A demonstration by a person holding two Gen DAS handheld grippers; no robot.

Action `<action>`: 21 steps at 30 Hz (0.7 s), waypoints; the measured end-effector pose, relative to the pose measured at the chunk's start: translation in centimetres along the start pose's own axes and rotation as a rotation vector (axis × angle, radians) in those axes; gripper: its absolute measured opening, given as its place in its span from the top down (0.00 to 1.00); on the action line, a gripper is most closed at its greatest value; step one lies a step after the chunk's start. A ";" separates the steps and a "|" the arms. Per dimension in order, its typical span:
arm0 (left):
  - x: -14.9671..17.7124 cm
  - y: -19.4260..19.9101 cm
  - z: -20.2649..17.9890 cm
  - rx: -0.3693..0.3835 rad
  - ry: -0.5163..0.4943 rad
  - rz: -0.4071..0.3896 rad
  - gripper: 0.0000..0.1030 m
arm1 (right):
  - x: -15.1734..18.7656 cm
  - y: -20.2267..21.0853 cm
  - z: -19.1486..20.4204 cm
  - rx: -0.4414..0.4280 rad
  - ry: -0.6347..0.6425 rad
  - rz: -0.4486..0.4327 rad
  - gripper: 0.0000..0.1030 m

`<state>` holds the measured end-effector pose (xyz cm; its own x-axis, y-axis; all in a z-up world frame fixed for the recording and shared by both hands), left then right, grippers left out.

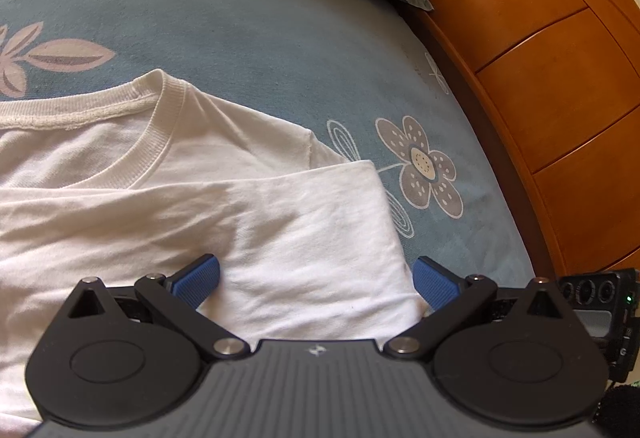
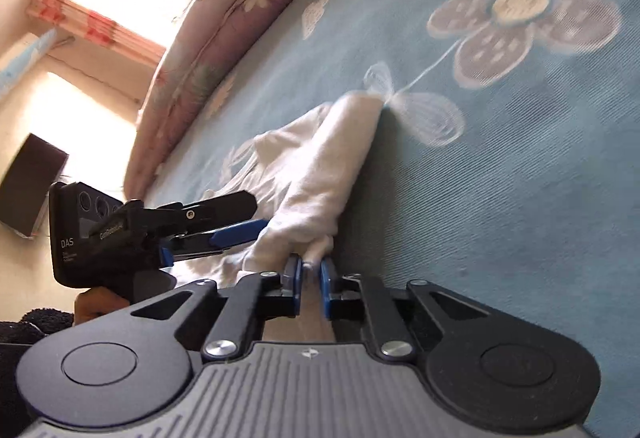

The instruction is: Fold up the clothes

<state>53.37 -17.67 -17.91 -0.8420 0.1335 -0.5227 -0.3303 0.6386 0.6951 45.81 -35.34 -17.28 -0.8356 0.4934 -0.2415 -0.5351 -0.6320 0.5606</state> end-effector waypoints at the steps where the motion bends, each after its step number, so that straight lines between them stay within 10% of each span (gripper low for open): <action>1: 0.0 0.1 0.0 -0.001 0.001 0.000 0.01 | -0.1 0.9 -0.3 0.035 0.000 -0.019 0.90; 6: -0.2 0.4 -0.2 -0.005 0.008 -0.003 0.01 | 0.2 3.3 -3.3 0.183 -0.043 -0.022 0.94; 10: -0.3 0.6 -0.3 -0.008 0.014 -0.005 0.01 | -1.1 3.3 -1.9 0.082 -0.042 -0.057 0.87; 15: 0.0 1.6 -0.2 0.009 0.032 -0.006 0.01 | -3.1 -1.0 -0.3 -0.033 -0.013 -0.019 0.50; 19: 0.7 1.7 0.0 0.010 0.012 0.020 0.01 | -4.1 -3.9 -0.7 -0.092 -0.080 0.013 0.50; 20: 0.8 1.7 0.1 0.006 0.011 0.021 0.01 | -4.4 -4.5 -0.9 -0.105 -0.103 0.015 0.56; 21: 0.9 1.7 0.1 0.003 0.011 0.020 0.01 | -5.1 -5.0 -0.8 -0.107 -0.122 -0.001 0.84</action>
<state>52.11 -16.39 -17.24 -0.8532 0.1382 -0.5029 -0.3118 0.6380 0.7041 52.64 -35.19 -19.44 -0.8176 0.5583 -0.1406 -0.5512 -0.6884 0.4715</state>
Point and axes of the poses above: each gripper's, at about its wrist camera, not at the fingertips, and y roughly against the way its jaws point, z to its left, x to its underside, the point moved 9 cm from there along -y, roughly the way its jaws point, and after that the axes turned 11 degrees about -y, right-handed, at the moved point
